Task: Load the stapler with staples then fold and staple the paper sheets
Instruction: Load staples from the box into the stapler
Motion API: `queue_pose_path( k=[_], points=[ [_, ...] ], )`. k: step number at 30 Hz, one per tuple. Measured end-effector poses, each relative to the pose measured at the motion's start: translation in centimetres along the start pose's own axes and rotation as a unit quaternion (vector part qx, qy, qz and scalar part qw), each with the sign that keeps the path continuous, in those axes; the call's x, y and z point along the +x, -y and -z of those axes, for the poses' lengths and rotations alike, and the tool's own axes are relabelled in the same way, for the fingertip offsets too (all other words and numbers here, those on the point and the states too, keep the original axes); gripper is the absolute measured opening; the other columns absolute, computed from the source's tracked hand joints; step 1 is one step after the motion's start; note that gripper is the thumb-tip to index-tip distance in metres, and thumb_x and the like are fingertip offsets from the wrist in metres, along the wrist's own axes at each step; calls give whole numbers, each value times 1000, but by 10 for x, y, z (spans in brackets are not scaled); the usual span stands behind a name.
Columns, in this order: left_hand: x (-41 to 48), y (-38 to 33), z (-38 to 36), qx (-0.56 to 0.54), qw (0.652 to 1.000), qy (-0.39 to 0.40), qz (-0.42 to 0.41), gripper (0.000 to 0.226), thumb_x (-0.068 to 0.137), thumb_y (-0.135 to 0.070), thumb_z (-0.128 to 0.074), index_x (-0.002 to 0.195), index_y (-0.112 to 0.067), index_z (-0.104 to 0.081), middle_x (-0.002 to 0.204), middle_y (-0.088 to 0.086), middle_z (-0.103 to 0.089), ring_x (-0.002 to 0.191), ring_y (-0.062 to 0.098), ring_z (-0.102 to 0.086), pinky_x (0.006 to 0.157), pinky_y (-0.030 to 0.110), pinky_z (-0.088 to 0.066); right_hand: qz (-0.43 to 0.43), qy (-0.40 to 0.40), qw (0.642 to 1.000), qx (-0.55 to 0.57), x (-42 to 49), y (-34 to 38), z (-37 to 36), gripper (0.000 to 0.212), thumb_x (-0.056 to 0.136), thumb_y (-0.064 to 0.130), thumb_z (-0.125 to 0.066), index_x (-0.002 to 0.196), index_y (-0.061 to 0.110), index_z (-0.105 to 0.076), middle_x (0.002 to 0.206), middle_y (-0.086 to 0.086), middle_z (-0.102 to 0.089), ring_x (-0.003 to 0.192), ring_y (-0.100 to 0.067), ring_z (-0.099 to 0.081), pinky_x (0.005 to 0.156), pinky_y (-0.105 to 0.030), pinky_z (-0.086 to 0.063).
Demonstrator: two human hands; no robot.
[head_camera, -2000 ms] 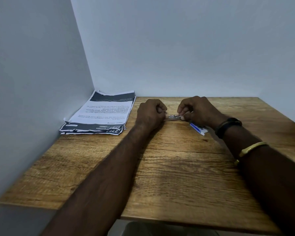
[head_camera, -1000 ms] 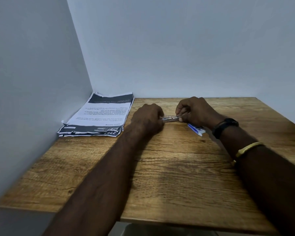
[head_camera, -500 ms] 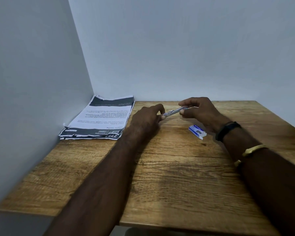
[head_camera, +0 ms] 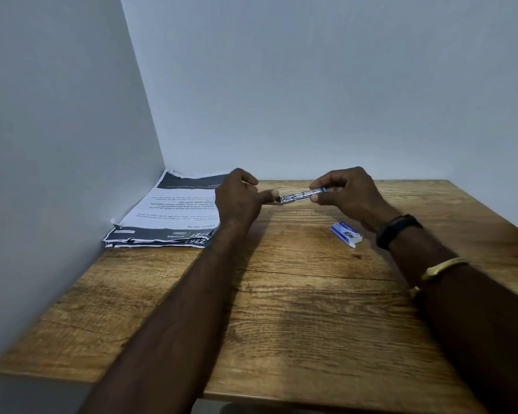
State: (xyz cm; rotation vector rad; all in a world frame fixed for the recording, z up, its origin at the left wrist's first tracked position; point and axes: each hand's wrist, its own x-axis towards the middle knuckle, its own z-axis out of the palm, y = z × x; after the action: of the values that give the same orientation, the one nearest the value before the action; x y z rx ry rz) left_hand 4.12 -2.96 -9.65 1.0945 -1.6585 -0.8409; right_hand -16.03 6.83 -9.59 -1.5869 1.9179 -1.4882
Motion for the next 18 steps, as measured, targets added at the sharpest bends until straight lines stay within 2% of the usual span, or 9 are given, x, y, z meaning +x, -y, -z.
queue_pose_path(
  k=[3,6,10,12,14,16,18],
  points=[
    [-2,-2,-3,-103,994,-34,16,53,59,-29,-97,95,-7,-65,76,4,-70,78,30,-75,80,51,-61,16,-5,1000,-8,-1,7,-3,21,78,10,-88,97,14,-82,88,-4,-77,83,-18,-71,78,-32,-59],
    [-5,-5,-11,-116,993,7,-21,39,67,-24,-92,94,-5,-71,75,7,-71,83,31,-75,80,51,-62,32,-15,999,-10,-2,14,-8,18,78,11,-87,95,14,-82,81,-2,-77,71,-12,-73,69,-23,-58],
    [-12,-6,-23,-97,989,90,-64,25,84,-21,-80,101,-4,-76,87,16,-77,87,30,-76,84,49,-62,51,-16,999,-6,-3,23,-15,20,76,12,-89,95,12,-82,81,-3,-78,72,-18,-77,71,-30,-64],
    [-14,-8,-25,-117,983,133,-38,24,93,-20,-70,101,1,-74,91,22,-76,91,36,-76,85,49,-62,47,-6,999,20,-4,25,-16,28,73,12,-92,99,11,-81,86,-6,-79,78,-19,-78,76,-34,-64],
    [-15,-12,-22,-163,972,167,14,33,98,-26,-63,98,5,-73,93,24,-75,93,39,-75,87,47,-62,35,6,998,52,-4,24,-15,36,71,11,-93,104,12,-80,89,-8,-78,81,-21,-78,80,-38,-65],
    [-14,-13,-19,-191,961,195,40,43,93,-39,-68,97,4,-74,88,17,-76,87,30,-76,84,41,-63,31,19,997,63,-4,21,-13,39,72,8,-92,107,14,-79,90,-8,-78,82,-21,-78,81,-41,-66],
    [-15,-12,-18,-183,956,226,28,49,85,-43,-77,99,4,-72,88,15,-76,83,23,-76,84,38,-63,25,27,998,54,-4,19,-13,38,74,2,-89,109,15,-78,91,-5,-78,82,-18,-77,81,-45,-65]
  ],
)
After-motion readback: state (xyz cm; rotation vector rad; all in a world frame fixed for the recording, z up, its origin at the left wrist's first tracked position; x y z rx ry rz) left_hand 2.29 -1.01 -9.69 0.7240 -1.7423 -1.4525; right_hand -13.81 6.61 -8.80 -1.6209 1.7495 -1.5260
